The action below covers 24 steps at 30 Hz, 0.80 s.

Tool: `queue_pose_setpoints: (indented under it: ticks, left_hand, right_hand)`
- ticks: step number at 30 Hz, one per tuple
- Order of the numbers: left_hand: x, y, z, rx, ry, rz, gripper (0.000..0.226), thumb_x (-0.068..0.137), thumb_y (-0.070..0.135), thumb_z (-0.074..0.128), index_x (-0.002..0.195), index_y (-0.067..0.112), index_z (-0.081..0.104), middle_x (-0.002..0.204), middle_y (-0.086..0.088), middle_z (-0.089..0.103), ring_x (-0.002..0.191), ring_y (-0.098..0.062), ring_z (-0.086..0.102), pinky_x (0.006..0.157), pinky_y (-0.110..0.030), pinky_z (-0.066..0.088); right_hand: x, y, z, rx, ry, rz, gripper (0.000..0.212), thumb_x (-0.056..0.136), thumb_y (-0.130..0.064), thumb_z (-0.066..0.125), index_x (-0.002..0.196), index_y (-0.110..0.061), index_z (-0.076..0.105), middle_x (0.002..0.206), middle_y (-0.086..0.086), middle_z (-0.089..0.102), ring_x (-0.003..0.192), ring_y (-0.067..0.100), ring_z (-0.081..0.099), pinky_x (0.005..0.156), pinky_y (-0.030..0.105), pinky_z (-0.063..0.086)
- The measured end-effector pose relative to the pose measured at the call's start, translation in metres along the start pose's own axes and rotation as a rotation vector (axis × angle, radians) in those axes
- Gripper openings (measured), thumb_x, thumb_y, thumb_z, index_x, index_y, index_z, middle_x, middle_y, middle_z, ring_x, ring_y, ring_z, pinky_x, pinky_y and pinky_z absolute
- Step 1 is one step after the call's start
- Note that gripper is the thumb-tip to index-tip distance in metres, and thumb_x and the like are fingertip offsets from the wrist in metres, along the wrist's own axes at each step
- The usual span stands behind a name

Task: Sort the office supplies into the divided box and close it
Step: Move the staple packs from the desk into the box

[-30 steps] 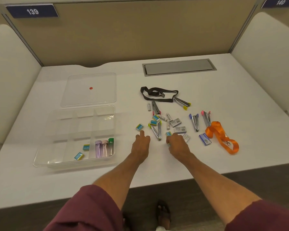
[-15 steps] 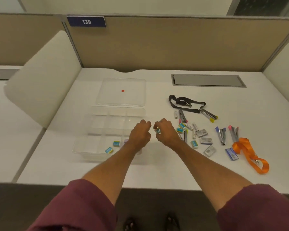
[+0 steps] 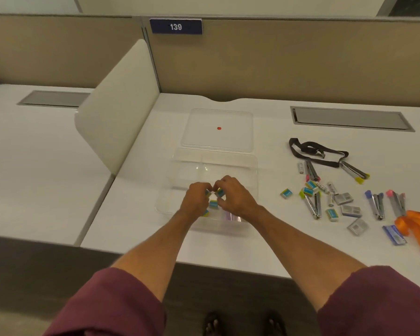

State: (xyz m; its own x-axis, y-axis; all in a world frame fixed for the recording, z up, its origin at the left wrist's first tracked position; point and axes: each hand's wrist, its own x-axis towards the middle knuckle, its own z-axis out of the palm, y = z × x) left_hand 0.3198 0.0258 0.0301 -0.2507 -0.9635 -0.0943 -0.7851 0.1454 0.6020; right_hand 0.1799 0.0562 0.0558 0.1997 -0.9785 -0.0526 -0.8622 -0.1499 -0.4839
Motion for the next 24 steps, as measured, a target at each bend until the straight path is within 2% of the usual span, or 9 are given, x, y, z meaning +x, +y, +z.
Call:
queue_pose_setpoints:
  ticks: [3,9,14,20,24]
  left_hand:
    - [0.001,-0.009,0.003,0.007,-0.072,0.003,0.027,0.078,-0.006,0.064,0.104,-0.001,0.068,0.105,-0.017,0.069,0.097,-0.030,0.065,0.084,-0.033,0.052]
    - [-0.001,-0.021,0.008,0.097,-0.125,-0.001,0.020,0.078,0.000,0.066,0.098,0.001,0.067,0.102,-0.017,0.068,0.095,-0.031,0.065,0.083,-0.036,0.052]
    - [0.000,-0.022,0.013,0.104,-0.078,0.057,0.033,0.086,0.006,0.059,0.119,0.006,0.059,0.118,-0.014,0.062,0.113,-0.029,0.055,0.092,-0.035,0.046]
    - [0.010,0.004,0.016,0.127,-0.021,0.072,0.037,0.089,0.004,0.053,0.125,0.013,0.053,0.124,-0.007,0.058,0.114,-0.024,0.054,0.086,-0.034,0.044]
    - [0.016,0.039,0.028,0.145,-0.022,0.114,0.035,0.092,0.009,0.051,0.126,0.016,0.051,0.128,-0.003,0.055,0.118,-0.022,0.052,0.091,-0.036,0.045]
  right_hand:
    - [-0.001,-0.009,0.010,-0.013,-0.033,-0.026,0.032,0.084,-0.015,0.063,0.116,-0.015,0.061,0.115,0.007,0.059,0.108,0.023,0.054,0.087,0.034,0.050]
    - [-0.004,-0.012,0.018,-0.136,-0.189,-0.066,0.031,0.085,-0.020,0.063,0.116,-0.017,0.061,0.115,0.006,0.064,0.102,0.025,0.063,0.088,0.035,0.050]
    - [-0.003,-0.011,0.019,-0.153,-0.214,-0.058,0.033,0.087,-0.017,0.061,0.120,-0.017,0.062,0.120,0.006,0.065,0.107,0.025,0.061,0.092,0.034,0.048]
    - [-0.013,0.009,0.006,-0.109,-0.075,-0.007,0.029,0.090,-0.019,0.056,0.118,-0.016,0.062,0.120,0.007,0.062,0.111,0.026,0.055,0.094,0.038,0.045]
    - [-0.027,0.039,-0.015,-0.075,0.050,0.081,0.027,0.092,-0.020,0.055,0.118,-0.015,0.059,0.123,0.006,0.058,0.116,0.024,0.050,0.094,0.036,0.045]
